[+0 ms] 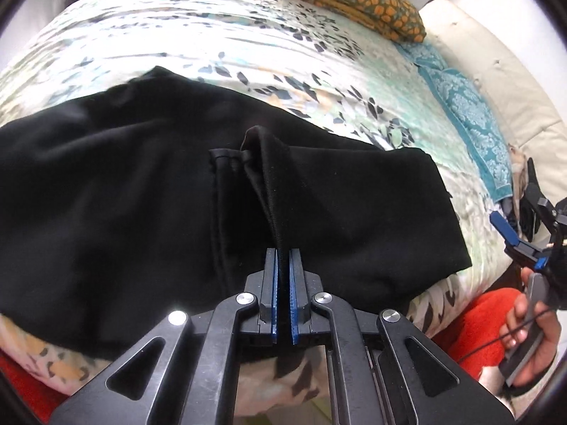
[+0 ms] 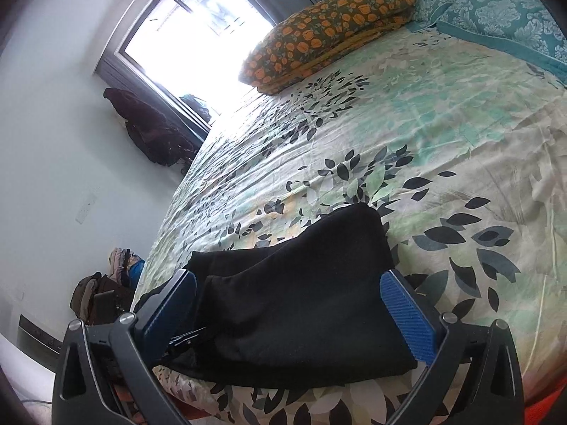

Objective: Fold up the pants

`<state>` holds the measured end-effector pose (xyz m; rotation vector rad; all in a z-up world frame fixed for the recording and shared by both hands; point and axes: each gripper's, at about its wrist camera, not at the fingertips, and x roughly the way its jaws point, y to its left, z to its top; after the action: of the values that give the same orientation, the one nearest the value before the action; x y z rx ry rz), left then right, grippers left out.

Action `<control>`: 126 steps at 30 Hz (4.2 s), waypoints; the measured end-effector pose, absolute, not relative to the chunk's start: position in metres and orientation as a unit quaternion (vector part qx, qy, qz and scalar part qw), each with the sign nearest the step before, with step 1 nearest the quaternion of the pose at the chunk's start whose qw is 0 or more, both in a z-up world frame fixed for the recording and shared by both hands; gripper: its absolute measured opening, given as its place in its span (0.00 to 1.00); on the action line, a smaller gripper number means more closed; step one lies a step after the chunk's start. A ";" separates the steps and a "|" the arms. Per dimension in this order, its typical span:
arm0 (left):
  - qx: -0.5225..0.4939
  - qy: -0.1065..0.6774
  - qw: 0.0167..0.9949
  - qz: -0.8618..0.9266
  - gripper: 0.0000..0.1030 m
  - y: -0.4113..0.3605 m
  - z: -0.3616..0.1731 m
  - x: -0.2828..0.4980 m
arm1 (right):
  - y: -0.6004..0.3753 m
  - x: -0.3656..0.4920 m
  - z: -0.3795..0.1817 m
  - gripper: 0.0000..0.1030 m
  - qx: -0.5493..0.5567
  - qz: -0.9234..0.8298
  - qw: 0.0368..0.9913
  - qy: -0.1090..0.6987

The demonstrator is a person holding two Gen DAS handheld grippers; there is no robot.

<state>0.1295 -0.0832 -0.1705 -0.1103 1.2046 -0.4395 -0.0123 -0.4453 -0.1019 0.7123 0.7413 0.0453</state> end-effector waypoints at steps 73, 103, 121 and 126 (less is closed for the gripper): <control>0.064 0.512 0.839 -0.172 0.83 -0.098 -0.209 0.119 | -0.456 0.001 -0.205 0.19 0.439 0.133 0.756 0.467; -0.225 0.437 0.866 0.095 0.81 0.287 -0.084 0.130 | 0.038 0.202 -0.114 0.18 0.236 0.445 0.683 0.529; 0.093 0.564 0.819 -0.056 0.81 0.149 -0.146 0.159 | -0.045 0.175 -0.117 1.00 0.028 0.265 0.827 0.495; 0.086 0.561 0.823 -0.037 0.87 0.179 -0.164 0.165 | -0.072 0.133 -0.200 1.00 -0.036 0.256 0.793 0.552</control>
<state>0.1653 0.1789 -0.1637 0.1824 1.1927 -0.0798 0.1328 -0.0718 -0.1999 -0.0769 1.1862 0.5511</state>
